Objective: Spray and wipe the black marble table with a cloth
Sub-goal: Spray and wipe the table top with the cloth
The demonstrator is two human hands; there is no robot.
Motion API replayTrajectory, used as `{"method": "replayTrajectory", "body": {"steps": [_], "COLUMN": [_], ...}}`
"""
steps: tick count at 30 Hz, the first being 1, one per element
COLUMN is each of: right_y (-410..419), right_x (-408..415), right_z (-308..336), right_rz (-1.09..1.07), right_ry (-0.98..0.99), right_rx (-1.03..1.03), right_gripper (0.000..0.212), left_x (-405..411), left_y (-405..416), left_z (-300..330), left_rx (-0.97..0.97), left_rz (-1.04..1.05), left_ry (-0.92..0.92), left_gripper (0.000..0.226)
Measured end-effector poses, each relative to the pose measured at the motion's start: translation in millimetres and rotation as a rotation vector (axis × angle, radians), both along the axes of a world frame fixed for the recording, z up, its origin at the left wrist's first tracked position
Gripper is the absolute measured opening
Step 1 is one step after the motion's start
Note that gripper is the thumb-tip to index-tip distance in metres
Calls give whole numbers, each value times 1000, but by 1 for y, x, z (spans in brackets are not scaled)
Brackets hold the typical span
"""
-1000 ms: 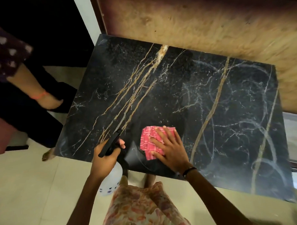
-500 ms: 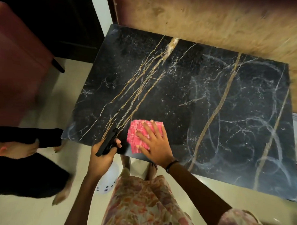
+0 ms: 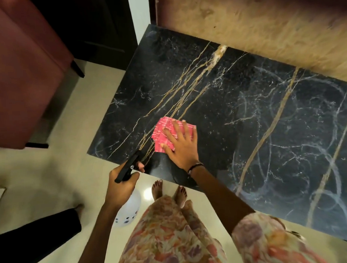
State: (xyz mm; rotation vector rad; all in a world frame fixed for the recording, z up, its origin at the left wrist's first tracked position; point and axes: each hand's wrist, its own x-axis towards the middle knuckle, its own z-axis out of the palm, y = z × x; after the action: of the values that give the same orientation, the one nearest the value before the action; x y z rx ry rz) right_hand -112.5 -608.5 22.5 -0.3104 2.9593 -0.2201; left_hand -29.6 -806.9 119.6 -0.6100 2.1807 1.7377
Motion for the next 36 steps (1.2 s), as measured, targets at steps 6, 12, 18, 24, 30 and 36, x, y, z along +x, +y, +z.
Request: {"method": "replayTrajectory", "body": {"steps": [6,12,18,24,30,36], "right_y": [-23,51,-23,-94,-29,98], "right_x": [63,73,15,37,107,113], "right_z": [-1,0,3,-2,-2,5], "right_rz": [231,233,-137,105,176,-30], "right_ry": [-3,0,-31,-28,-44,-58], "right_rx": [-47,89,59,21,-9,114], "right_gripper": [57,59,62,56,52,57], "left_x": [-12,-18,-14,-10,-13,-9], "left_y": [-12,-36,-55,-47,-26,-3], "left_z": [9,8,4,6,9,14], "left_rx": [9,11,-13,-13,8,29], "left_rz": [-43,-94,-147,-150,-206,-167], "left_ry": [51,49,50,31,9,-19], "left_gripper": [34,20,28,33,30,20]}}
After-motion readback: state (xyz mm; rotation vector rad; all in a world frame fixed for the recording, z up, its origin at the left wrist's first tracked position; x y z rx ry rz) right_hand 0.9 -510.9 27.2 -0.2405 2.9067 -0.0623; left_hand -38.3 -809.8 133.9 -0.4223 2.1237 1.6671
